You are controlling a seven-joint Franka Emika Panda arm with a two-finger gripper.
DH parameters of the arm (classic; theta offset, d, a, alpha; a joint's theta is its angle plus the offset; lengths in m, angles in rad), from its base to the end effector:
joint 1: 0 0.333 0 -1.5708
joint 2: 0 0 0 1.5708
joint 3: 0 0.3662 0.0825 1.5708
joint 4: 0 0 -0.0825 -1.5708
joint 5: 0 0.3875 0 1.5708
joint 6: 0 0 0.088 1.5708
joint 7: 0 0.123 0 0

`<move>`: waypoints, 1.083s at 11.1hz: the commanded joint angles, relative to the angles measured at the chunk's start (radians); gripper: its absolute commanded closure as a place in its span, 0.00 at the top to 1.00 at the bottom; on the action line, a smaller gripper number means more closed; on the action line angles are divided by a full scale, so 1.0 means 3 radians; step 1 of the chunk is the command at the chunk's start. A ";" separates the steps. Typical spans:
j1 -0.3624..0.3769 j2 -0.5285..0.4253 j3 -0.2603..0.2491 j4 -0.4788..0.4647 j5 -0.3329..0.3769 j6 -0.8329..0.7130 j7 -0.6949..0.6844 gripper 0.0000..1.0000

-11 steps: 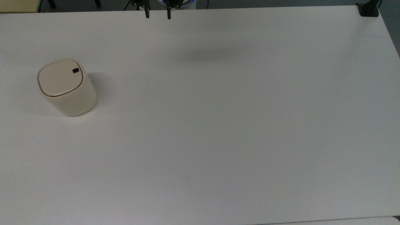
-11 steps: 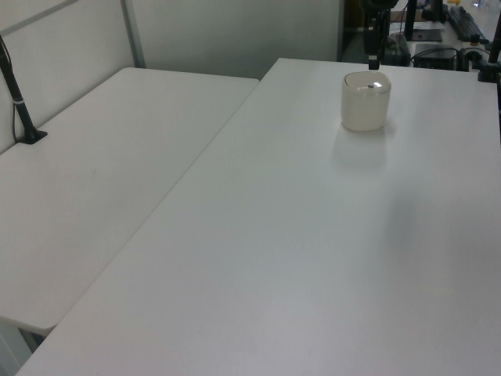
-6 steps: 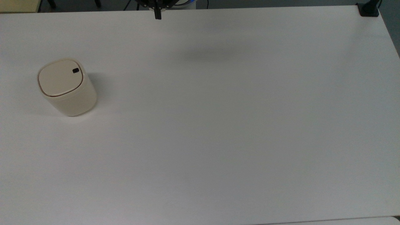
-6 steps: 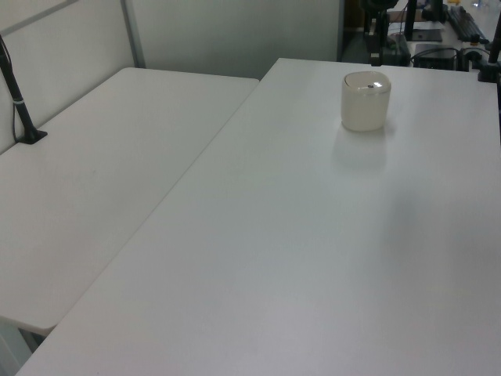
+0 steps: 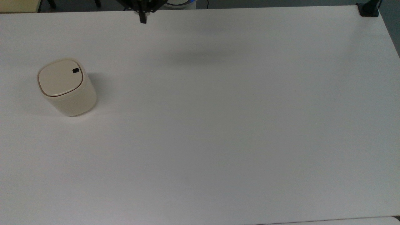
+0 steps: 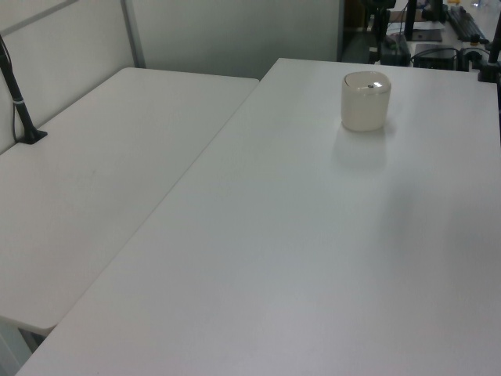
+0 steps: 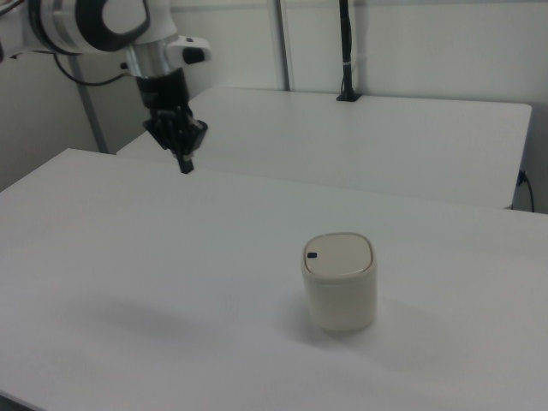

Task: Open the trash bin
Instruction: 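Close the gripper and move it over the cream trash bin lid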

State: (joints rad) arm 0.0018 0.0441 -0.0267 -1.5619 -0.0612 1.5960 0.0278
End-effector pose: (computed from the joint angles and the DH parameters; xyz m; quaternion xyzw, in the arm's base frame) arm 0.5751 -0.0213 0.6404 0.9992 -0.0254 -0.0049 0.0312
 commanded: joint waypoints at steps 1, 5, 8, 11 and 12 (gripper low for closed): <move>-0.0343 0.0093 -0.0013 -0.0081 -0.0057 0.0324 0.0030 0.00; -0.0792 0.0358 -0.0018 -0.0081 -0.0057 0.0768 0.0131 0.00; -0.0947 0.0655 -0.0024 -0.0081 -0.0133 0.1056 0.0418 0.00; -0.1080 0.0834 -0.0024 -0.0091 -0.0159 0.1219 0.0434 0.00; -0.1085 0.0870 -0.0024 -0.0096 -0.0174 0.1250 0.0439 0.00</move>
State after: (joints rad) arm -0.3115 0.2912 -0.0381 -1.5803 -0.0928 1.9349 0.1327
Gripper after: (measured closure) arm 0.991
